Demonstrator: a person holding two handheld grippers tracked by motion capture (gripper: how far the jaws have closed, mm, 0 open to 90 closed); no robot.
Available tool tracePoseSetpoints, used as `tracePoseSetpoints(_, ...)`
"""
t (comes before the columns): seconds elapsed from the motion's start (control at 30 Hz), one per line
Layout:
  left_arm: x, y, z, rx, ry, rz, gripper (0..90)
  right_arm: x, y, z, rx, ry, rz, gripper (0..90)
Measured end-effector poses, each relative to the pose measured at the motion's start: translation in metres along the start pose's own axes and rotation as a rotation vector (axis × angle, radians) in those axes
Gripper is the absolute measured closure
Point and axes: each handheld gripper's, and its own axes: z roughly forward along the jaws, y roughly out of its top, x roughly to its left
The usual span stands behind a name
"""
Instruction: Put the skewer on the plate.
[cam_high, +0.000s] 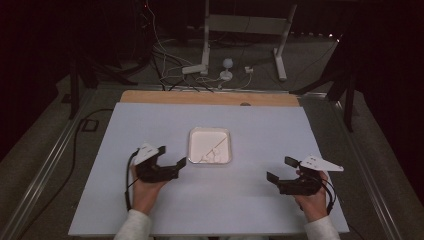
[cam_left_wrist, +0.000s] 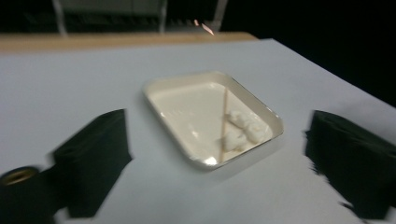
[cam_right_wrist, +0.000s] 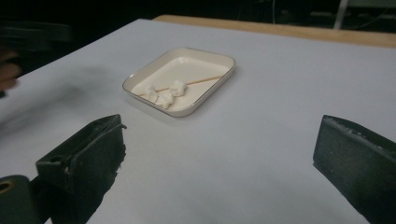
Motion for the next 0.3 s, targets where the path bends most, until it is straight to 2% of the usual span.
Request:
tracePoseSetpoints(0.07,0.005,-0.002,-0.025,-0.044,0.032,0.026,1.3,0.001,-0.005,-0.007,-0.019,-0.014,-0.013,2.2)
tracePoseSetpoints(0.13,0.011,-0.003,-0.045,-0.076,0.06,0.024,0.6,0.002,-0.009,-0.014,-0.031,-0.041,-0.042,2.2)
tracePoseSetpoints(0.2,0.015,-0.003,-0.058,-0.098,0.092,0.019,0.6,0.003,-0.013,-0.02,-0.044,-0.063,-0.064,1.8)
tracePoseSetpoints(0.3,0.018,-0.003,-0.067,-0.105,0.12,0.024,0.5,0.004,-0.015,-0.025,-0.062,-0.081,-0.073,1.8)
